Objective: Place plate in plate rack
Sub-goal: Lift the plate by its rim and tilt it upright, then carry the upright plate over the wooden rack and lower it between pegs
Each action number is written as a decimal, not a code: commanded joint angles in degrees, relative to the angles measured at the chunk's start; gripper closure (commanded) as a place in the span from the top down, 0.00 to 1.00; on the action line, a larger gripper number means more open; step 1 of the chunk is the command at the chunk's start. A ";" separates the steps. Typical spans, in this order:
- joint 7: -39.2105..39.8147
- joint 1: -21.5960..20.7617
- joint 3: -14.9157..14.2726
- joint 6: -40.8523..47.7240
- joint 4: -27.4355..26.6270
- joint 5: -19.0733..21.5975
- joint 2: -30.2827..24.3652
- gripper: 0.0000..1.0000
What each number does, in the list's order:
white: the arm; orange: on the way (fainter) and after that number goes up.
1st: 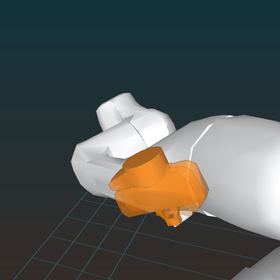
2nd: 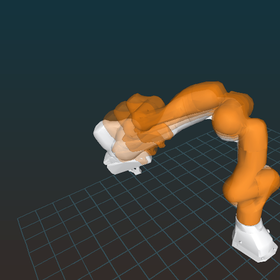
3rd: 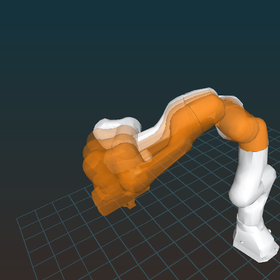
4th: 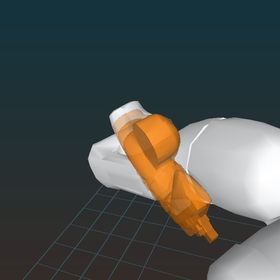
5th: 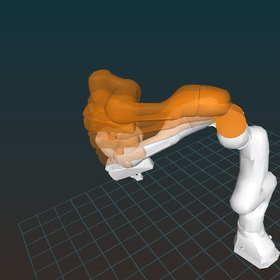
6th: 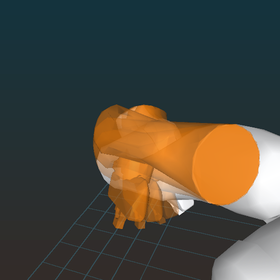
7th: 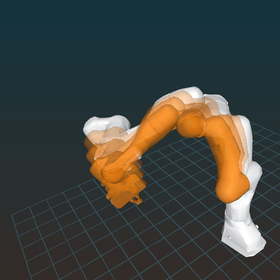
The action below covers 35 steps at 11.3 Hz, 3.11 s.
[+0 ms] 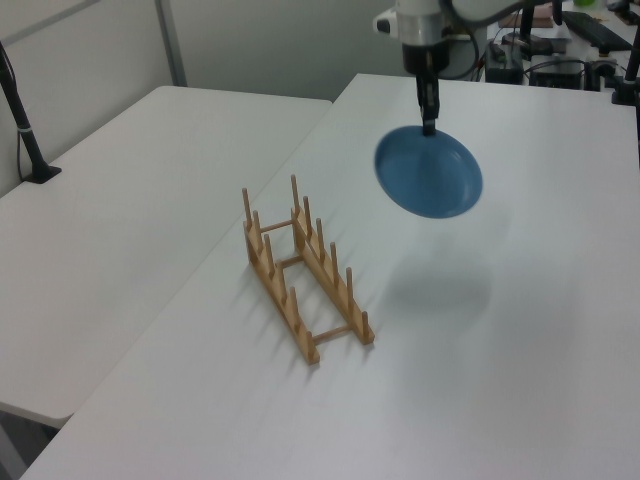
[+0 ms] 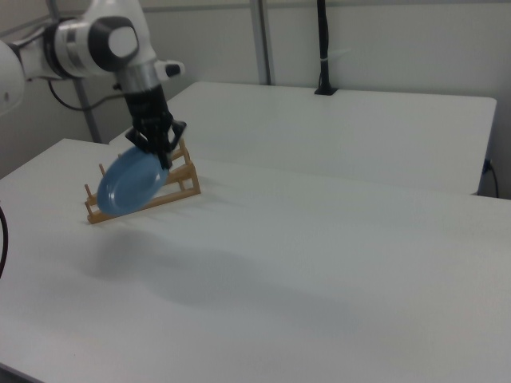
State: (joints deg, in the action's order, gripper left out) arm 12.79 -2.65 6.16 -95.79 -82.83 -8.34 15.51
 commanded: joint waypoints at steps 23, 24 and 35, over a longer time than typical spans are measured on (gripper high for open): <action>-68.60 -13.07 2.81 -30.42 -1.19 -37.45 5.75 0.00; -68.60 -13.43 2.81 -30.42 -1.63 -38.06 5.93 0.00; -72.47 -14.49 2.81 -30.42 -4.97 -44.22 8.39 0.36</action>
State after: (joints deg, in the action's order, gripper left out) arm -57.90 -16.80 9.41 -124.92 -86.90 -50.99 23.93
